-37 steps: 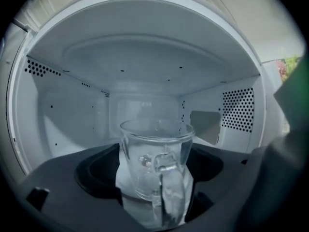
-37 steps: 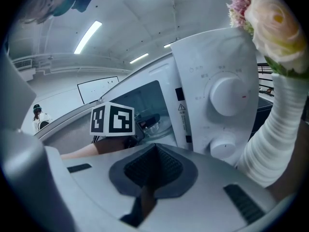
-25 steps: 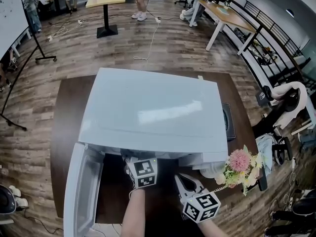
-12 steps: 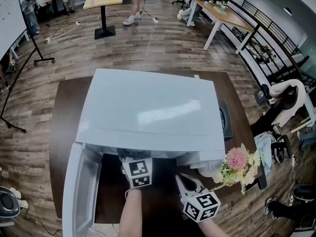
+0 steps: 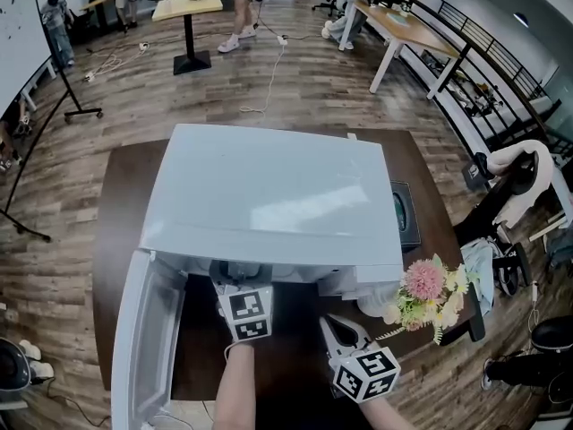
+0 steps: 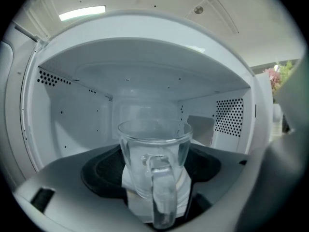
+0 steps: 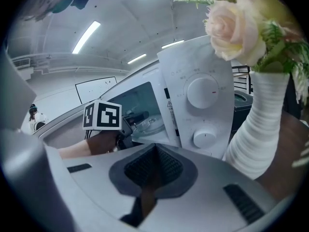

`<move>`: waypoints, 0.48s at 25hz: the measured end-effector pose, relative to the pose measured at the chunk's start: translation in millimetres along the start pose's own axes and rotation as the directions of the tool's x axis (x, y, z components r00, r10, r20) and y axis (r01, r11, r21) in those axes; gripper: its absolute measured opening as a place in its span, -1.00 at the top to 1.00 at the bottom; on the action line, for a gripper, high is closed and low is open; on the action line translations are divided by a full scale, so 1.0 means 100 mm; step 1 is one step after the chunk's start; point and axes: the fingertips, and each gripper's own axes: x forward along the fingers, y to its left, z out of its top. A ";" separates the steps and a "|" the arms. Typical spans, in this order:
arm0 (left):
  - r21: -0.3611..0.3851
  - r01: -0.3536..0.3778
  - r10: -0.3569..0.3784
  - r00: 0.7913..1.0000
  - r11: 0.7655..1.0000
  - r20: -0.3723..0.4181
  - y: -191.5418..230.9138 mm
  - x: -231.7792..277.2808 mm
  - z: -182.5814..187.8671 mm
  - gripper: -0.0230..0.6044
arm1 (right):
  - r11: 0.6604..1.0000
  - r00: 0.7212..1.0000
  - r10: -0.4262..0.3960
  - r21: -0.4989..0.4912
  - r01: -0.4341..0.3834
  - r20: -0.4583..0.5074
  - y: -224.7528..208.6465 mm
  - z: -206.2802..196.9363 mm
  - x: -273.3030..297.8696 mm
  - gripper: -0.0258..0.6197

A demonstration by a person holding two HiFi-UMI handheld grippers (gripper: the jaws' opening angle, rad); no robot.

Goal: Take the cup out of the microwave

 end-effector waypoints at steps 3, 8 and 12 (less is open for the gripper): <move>-0.001 -0.005 0.005 1.000 1.000 0.006 -0.02 -0.09 0.02 -0.24 | 1.000 1.000 0.008 -0.003 -0.008 0.009 0.01 -0.01 -0.05 0.94; 0.010 -0.013 0.013 1.000 1.000 0.006 -0.06 -0.26 0.02 -0.24 | 1.000 1.000 0.022 -0.005 -0.022 0.021 0.06 -0.05 -0.16 0.94; 0.020 -0.017 0.017 1.000 1.000 0.004 -0.11 -0.43 0.02 -0.24 | 1.000 0.999 0.031 -0.002 -0.031 0.030 0.08 -0.10 -0.29 0.94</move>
